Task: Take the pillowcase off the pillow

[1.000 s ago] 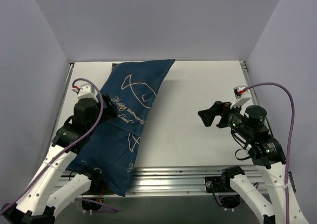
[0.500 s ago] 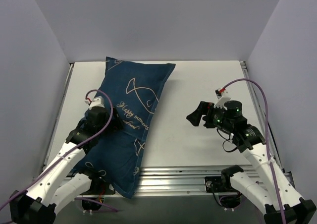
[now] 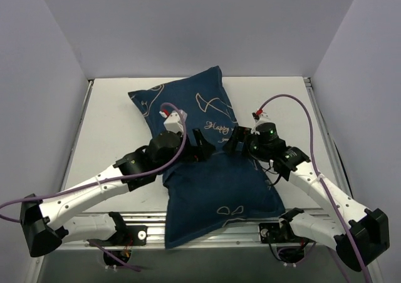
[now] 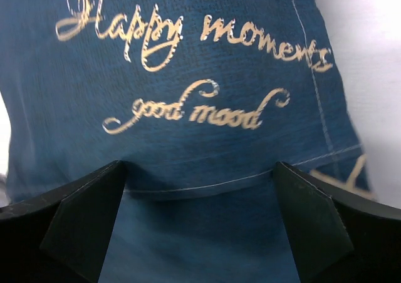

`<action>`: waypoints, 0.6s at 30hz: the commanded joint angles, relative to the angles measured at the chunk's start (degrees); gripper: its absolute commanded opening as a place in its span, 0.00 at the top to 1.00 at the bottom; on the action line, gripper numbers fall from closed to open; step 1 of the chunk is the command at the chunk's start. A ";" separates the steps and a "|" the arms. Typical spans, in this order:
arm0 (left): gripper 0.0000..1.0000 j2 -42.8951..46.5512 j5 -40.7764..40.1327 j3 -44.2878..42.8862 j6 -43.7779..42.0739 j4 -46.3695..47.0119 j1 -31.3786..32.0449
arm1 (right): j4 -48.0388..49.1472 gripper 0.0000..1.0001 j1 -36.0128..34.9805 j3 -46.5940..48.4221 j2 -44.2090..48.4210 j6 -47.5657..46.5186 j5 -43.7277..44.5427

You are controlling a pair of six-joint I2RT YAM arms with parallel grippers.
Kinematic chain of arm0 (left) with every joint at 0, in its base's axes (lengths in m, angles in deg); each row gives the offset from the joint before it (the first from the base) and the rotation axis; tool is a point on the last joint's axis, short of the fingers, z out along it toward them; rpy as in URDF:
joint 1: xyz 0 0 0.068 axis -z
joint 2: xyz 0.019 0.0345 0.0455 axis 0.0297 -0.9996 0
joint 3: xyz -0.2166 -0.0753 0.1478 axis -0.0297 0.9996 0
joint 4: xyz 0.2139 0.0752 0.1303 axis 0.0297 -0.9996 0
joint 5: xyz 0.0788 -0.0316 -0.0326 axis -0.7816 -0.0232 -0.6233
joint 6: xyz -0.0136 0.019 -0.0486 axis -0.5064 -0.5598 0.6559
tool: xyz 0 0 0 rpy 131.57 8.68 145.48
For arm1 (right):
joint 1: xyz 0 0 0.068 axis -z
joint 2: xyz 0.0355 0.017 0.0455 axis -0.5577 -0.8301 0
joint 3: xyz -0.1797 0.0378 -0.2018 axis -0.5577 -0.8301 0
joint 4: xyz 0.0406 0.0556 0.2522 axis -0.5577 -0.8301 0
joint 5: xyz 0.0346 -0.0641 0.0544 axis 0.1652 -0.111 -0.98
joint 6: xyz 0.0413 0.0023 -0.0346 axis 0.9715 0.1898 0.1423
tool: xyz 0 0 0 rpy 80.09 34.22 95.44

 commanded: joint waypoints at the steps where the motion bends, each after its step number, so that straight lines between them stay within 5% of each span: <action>1: 0.04 4.51 -13.24 -5.40 -4.26 -8.33 -1.57 | 0.79 0.01 -0.30 3.56 0.07 0.58 7.01; 4: 0.04 5.66 -16.96 -4.71 -7.86 -10.21 -7.27 | 0.52 0.01 -0.30 3.38 -0.37 0.49 8.85; 10: 0.04 0.49 -2.83 1.69 -6.31 -2.95 -24.22 | 2.09 0.01 -0.39 3.47 -3.70 0.85 8.60; 18: 0.04 -12.61 11.59 11.45 2.39 9.02 -25.31 | 9.75 0.01 -1.09 4.61 -15.21 -0.91 4.47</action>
